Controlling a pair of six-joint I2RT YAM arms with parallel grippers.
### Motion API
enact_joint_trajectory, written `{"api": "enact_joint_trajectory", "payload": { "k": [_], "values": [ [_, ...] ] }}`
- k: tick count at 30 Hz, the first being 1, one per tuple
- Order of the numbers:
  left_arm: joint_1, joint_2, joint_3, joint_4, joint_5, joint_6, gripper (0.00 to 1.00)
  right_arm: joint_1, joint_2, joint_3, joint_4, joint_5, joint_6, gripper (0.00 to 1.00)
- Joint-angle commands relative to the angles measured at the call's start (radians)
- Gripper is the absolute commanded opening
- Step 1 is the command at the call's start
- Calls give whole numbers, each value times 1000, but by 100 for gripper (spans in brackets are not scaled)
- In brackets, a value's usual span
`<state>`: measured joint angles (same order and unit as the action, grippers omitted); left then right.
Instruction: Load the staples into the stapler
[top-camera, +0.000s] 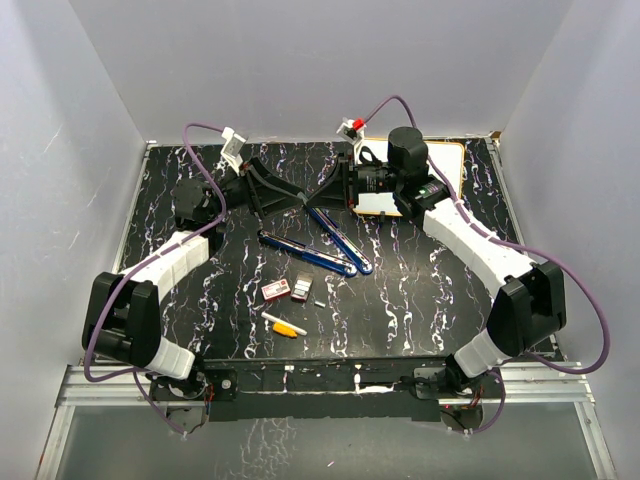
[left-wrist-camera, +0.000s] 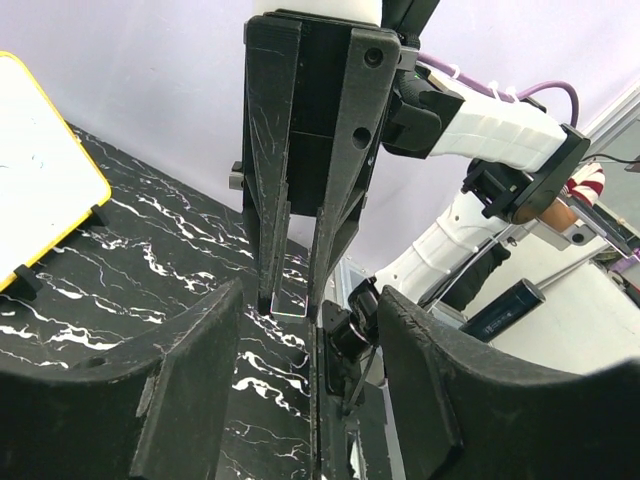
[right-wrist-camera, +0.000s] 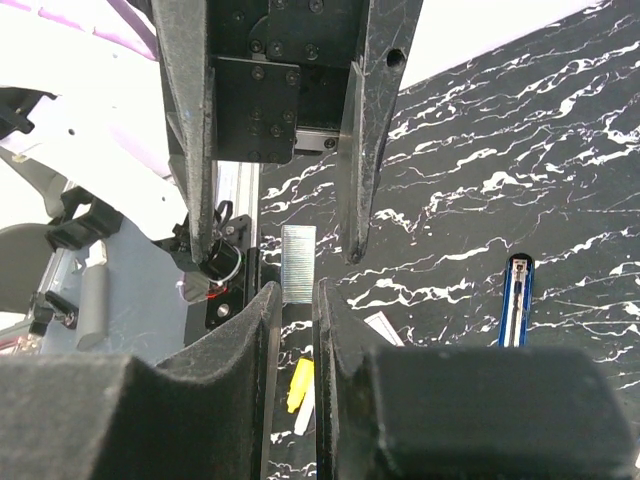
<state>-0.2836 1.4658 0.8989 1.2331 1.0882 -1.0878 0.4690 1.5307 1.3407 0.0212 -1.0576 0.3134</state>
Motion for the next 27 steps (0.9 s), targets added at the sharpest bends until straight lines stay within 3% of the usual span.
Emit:
{"api": "enact_joint_trajectory", "payload": {
  "k": [1, 27],
  "values": [
    [-3, -42, -11, 67, -15, -7, 53, -6, -14, 6, 103, -15, 30, 15],
    [-2, -53, -1, 21, -28, 35, 40, -12, -29, -53, 167, -32, 57, 14]
  ]
}}
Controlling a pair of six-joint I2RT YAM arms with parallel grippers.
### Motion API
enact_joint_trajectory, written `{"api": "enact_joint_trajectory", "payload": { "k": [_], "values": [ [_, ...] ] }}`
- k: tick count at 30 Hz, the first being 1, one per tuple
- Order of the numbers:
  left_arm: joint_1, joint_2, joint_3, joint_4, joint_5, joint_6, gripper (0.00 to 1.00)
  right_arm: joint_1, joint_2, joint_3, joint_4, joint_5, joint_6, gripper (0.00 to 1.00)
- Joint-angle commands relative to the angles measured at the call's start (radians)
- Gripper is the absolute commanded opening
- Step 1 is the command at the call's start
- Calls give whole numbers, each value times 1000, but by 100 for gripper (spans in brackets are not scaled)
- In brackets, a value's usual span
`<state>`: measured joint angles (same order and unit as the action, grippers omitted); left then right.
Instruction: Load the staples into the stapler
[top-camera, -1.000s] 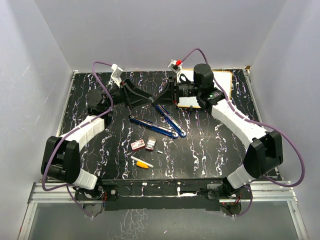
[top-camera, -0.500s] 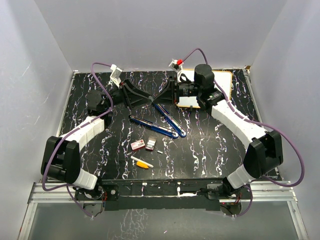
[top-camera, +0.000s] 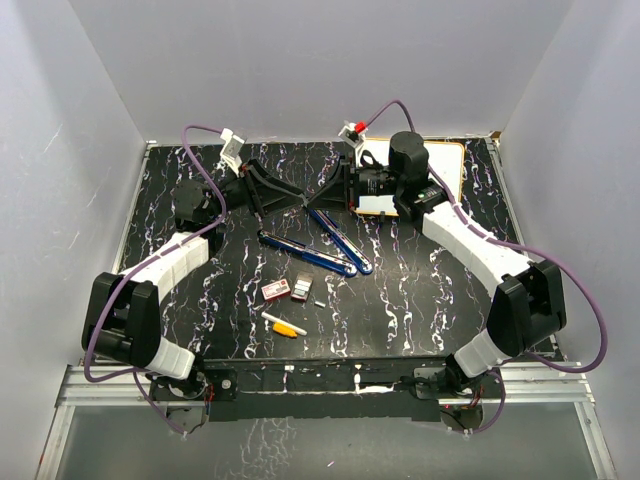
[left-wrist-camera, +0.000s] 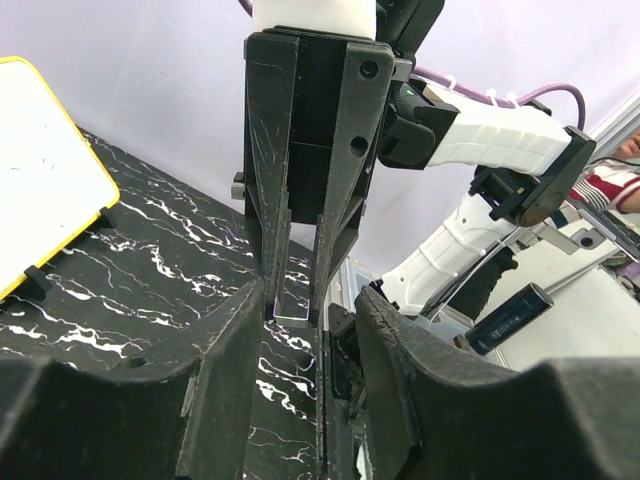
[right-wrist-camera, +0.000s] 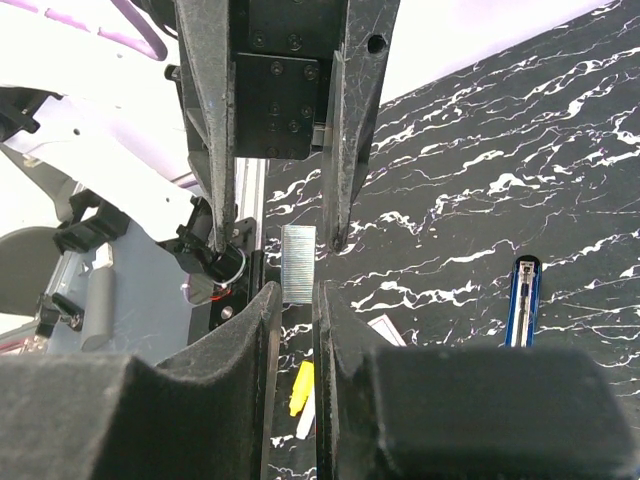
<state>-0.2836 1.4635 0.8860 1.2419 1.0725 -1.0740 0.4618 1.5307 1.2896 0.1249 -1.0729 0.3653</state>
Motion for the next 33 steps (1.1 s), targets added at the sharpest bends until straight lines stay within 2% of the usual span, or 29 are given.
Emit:
{"api": "enact_joint_trajectory", "payload": {
  "k": [1, 22, 33],
  "values": [
    [-2, -51, 13, 10, -13, 23, 40, -5, -29, -5, 65, -19, 4, 14],
    [-2, -51, 15, -10, -13, 45, 28, -5, -34, -12, 71, -16, 6, 14],
    [-2, -46, 21, -10, -13, 51, 16, -5, -29, -15, 73, -14, 4, 16]
  ]
}}
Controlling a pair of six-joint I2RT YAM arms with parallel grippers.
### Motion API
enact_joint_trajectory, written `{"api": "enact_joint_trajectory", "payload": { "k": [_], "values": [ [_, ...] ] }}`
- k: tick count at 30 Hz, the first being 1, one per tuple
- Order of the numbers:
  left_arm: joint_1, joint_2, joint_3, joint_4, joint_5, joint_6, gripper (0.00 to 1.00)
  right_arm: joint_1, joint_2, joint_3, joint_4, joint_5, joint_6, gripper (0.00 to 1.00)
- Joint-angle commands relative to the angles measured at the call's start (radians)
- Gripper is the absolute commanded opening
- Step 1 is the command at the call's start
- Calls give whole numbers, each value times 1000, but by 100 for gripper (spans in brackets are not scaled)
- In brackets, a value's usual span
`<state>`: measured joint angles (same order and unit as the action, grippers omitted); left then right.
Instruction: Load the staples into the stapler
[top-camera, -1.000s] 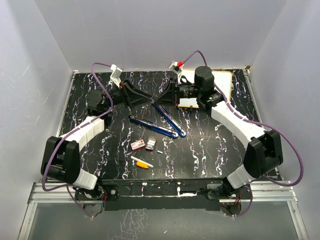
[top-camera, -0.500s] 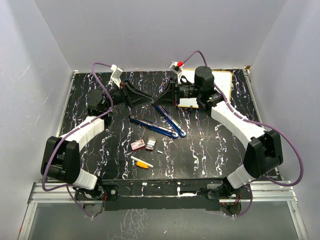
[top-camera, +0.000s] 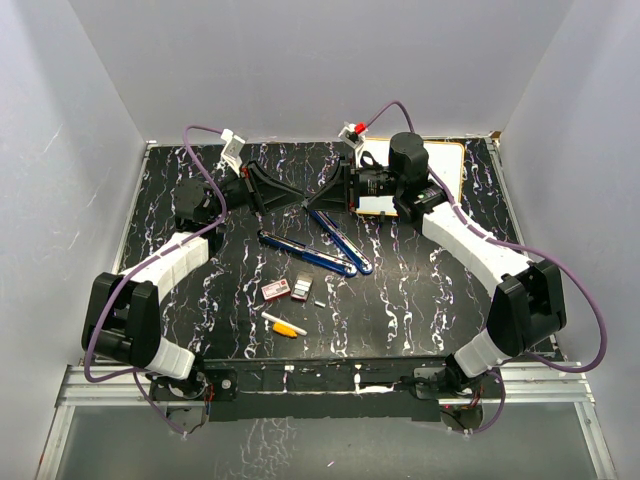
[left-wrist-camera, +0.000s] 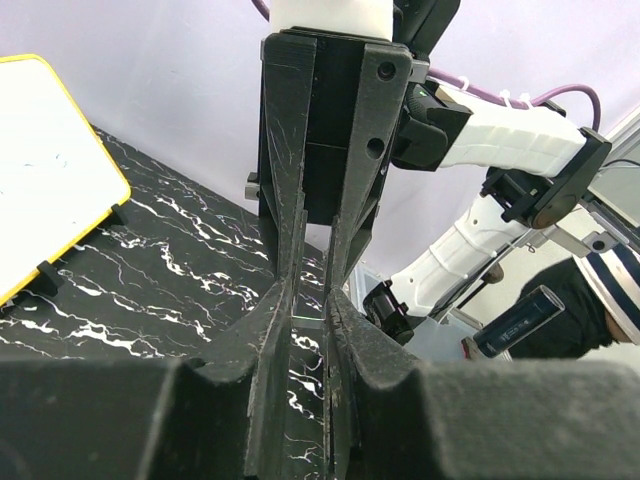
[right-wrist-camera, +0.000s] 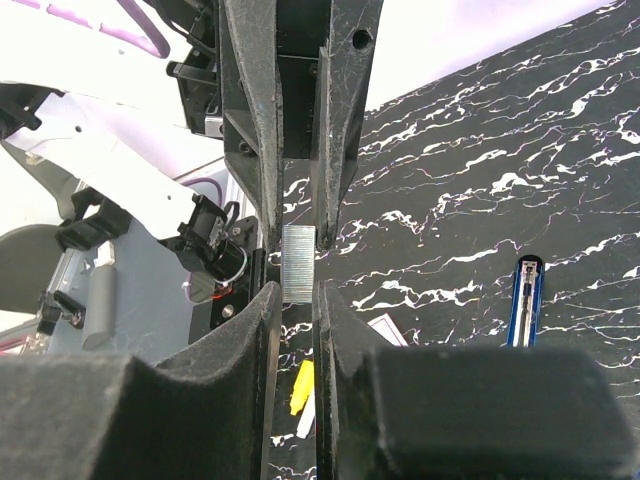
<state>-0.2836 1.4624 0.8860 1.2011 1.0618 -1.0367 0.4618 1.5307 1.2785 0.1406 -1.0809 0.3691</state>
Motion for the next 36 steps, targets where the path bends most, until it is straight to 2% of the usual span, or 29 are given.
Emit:
{"api": "enact_joint_trajectory", "payload": {
  "k": [1, 3, 9, 15, 18, 21, 24, 28, 32, 36],
  "values": [
    [-2, -45, 21, 32, -1, 14, 15, -5, -29, -5, 57, -6, 0, 16],
    [-2, -45, 24, 31, 0, 15, 14, -5, -29, -8, 57, -1, -1, 19],
    [-2, -49, 31, 11, 15, 37, 10, -8, -35, -19, 36, 18, -30, 37],
    [3, -62, 48, -126, 37, 126, 9, -29, -64, -23, -83, 46, -166, 52],
    [9, -77, 82, -316, 46, 277, 9, -47, -97, -19, -208, 72, -307, 57],
    [11, -89, 136, -614, 42, 493, 8, -66, -142, -39, -351, 149, -473, 59],
    [11, -90, 207, -905, 9, 731, 8, -91, -187, -106, -413, 263, -556, 60],
    [11, -128, 281, -1210, -73, 1006, 8, -95, -216, -198, -475, 415, -695, 60],
    [10, -140, 312, -1366, -128, 1158, 8, -32, -208, -283, -470, 538, -816, 59],
    [11, -153, 317, -1432, -152, 1215, 8, 39, -140, -306, -431, 631, -859, 59]
  ]
}}
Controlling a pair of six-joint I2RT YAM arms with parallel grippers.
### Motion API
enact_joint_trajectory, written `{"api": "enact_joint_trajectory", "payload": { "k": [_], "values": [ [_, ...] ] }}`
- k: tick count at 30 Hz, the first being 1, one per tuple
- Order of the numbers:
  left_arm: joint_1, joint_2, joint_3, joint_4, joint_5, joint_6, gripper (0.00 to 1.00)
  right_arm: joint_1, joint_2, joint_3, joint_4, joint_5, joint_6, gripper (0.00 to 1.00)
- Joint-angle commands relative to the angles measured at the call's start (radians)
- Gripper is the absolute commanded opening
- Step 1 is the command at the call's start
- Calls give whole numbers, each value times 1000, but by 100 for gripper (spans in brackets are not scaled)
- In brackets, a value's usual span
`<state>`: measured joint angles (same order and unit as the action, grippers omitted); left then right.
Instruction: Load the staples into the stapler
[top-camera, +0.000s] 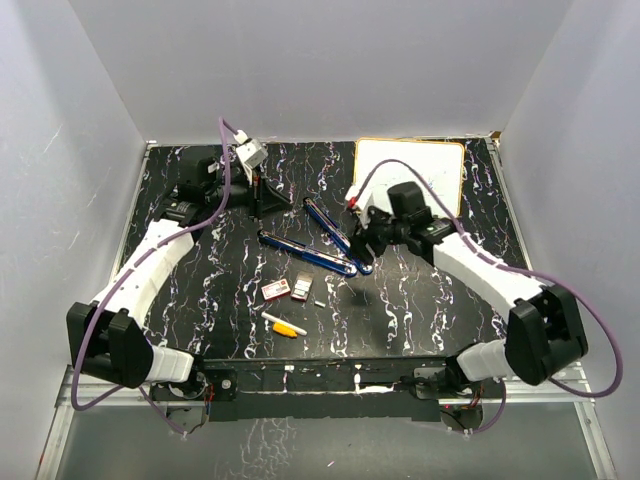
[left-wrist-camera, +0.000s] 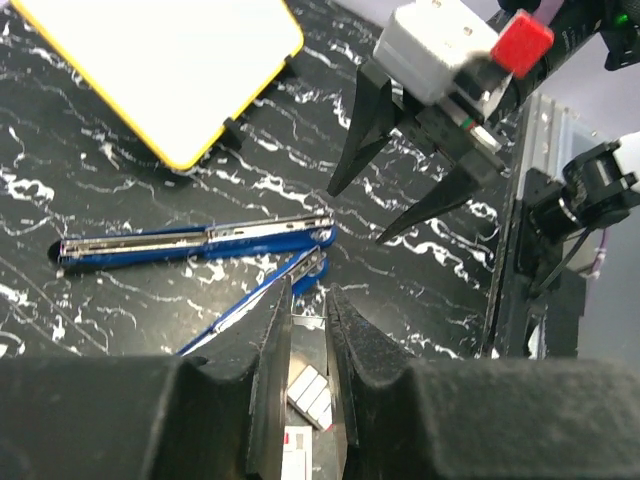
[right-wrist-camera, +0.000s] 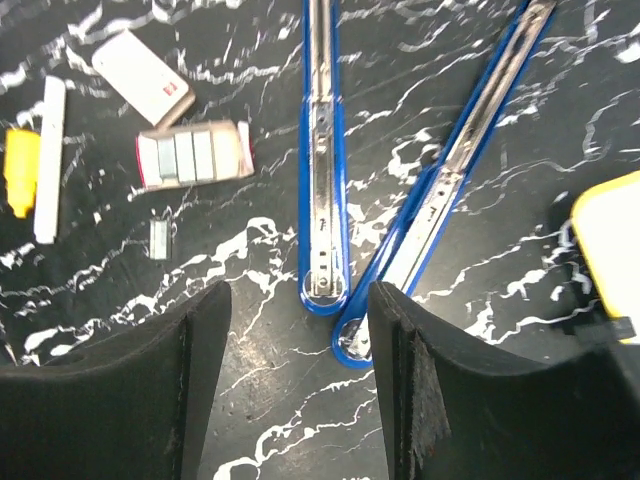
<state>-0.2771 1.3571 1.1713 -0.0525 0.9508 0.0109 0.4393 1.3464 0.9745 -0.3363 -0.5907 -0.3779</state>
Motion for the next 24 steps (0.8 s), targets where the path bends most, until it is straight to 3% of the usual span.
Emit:
{"api": "enact_joint_trajectory", "payload": {
  "k": [1, 12, 24],
  "values": [
    [5, -51, 32, -191, -44, 176, 8, 66, 66, 0, 58, 146, -113, 59],
    [20, -76, 21, -271, -66, 240, 8, 128, 296, 93, 96, 238, -168, 58],
    [23, -67, 22, -265, -60, 238, 7, 175, 382, 124, 111, 258, -182, 52]
  ]
}}
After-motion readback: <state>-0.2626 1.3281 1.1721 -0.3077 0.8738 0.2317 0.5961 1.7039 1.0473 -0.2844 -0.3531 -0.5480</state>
